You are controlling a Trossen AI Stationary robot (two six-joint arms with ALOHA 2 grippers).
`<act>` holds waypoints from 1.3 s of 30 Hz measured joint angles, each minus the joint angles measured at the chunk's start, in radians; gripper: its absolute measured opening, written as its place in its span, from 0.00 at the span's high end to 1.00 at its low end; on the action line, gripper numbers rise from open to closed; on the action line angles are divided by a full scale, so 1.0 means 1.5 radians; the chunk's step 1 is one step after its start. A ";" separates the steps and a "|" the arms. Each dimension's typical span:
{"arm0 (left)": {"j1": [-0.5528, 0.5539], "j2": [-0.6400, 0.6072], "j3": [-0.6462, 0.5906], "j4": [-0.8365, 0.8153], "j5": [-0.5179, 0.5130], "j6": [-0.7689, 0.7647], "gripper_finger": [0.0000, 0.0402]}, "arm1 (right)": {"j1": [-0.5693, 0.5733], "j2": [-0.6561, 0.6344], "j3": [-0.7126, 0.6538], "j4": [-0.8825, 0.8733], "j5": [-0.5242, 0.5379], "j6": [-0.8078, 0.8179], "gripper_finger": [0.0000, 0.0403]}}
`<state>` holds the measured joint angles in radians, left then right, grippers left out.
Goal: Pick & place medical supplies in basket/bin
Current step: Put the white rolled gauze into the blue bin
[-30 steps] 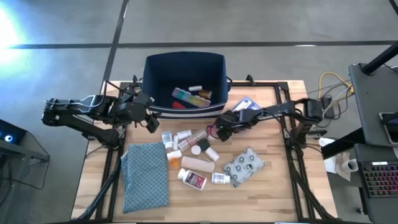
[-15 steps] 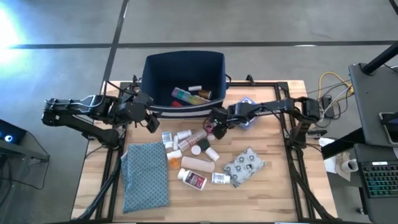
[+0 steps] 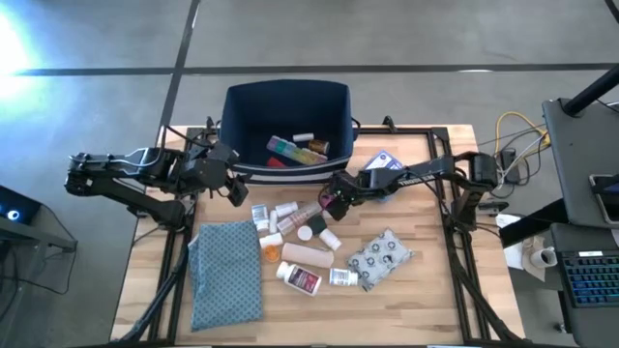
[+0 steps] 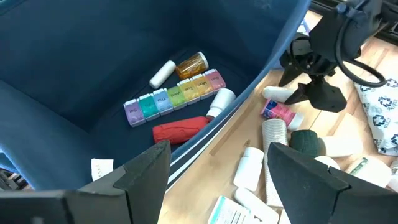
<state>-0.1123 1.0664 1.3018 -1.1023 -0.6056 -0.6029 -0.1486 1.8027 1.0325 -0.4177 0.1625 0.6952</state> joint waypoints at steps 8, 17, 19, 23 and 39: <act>0.000 0.000 0.000 0.000 0.000 0.001 0.38 | 0.000 -0.001 -0.074 0.061 0.117 0.044 0.43; 0.000 0.000 0.000 0.000 0.000 0.001 0.38 | 0.007 -0.002 -0.076 0.070 0.101 0.001 0.67; 0.001 0.000 0.000 0.000 0.000 0.001 0.38 | 0.007 -0.001 -0.069 0.071 0.083 -0.027 0.76; 0.001 0.000 0.000 0.000 0.000 0.001 0.38 | 0.007 -0.007 -0.052 0.064 0.019 -0.062 0.91; 0.001 0.000 0.000 0.000 0.000 0.001 0.38 | 0.022 -0.188 0.147 0.078 -0.109 -0.147 0.92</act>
<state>-0.1116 1.0664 1.3018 -1.1023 -0.6056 -0.6010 -0.1154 1.5206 1.2533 -0.3013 -0.0011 0.4753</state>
